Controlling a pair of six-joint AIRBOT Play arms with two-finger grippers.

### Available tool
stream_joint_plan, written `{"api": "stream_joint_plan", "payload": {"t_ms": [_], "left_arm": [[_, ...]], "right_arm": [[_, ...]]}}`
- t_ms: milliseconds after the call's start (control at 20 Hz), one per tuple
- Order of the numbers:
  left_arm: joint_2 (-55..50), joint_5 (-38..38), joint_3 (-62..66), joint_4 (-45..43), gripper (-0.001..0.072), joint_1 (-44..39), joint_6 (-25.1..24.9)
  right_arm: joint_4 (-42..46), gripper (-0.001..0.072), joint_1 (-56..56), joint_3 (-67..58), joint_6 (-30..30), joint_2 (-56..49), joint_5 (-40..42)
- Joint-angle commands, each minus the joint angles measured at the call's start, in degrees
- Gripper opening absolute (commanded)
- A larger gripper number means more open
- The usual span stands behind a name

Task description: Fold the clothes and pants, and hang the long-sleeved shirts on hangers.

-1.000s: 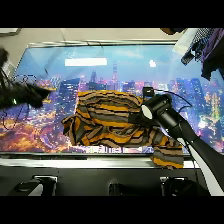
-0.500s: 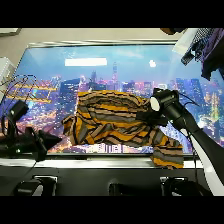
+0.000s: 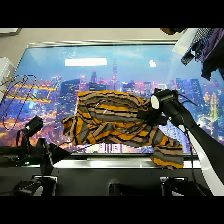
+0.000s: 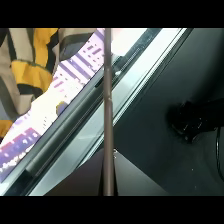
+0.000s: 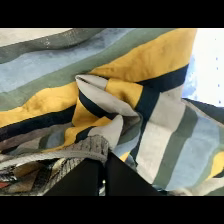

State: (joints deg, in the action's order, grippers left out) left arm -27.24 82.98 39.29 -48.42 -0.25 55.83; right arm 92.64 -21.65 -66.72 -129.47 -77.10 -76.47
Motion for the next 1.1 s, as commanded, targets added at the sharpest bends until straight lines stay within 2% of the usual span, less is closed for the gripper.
{"api": "stream_joint_plan", "payload": {"t_ms": [0, 200, 500, 650, 850, 1050], "left_arm": [[-1.0, -3.5, -0.7, 0.2, 0.0019, -2.0, -1.5], [-3.4, -4.6, -0.7, 0.2, 0.0018, -2.0, -2.4], [-7.8, -4.6, -0.7, 0.3, 0.0018, -2.0, -6.6], [-9.3, -7.2, -0.7, 0.3, 0.0019, -2.0, -6.6], [-10.3, -9.0, -0.7, 1.6, 0.0019, -2.0, -9.6], [-12.1, -9.9, -0.7, 1.9, 0.0019, -5.8, -11.9]], "right_arm": [[-1.1, 0.0032, 0.0, 0.0, 0.0, -0.2, 0.0], [-4.0, 0.0031, 0.0, 0.0, 0.9, 0.1, 0.3], [-4.6, 0.0031, 0.0, 0.0, 1.2, 2.9, 2.6], [-7.7, 0.0031, 0.0, 0.0, 3.8, 3.5, 3.2], [-11.3, 0.0031, 0.0, 0.0, 6.4, 6.3, 5.6], [-12.1, 0.0031, 0.0, -0.1, 7.3, 9.2, 8.1]]}}
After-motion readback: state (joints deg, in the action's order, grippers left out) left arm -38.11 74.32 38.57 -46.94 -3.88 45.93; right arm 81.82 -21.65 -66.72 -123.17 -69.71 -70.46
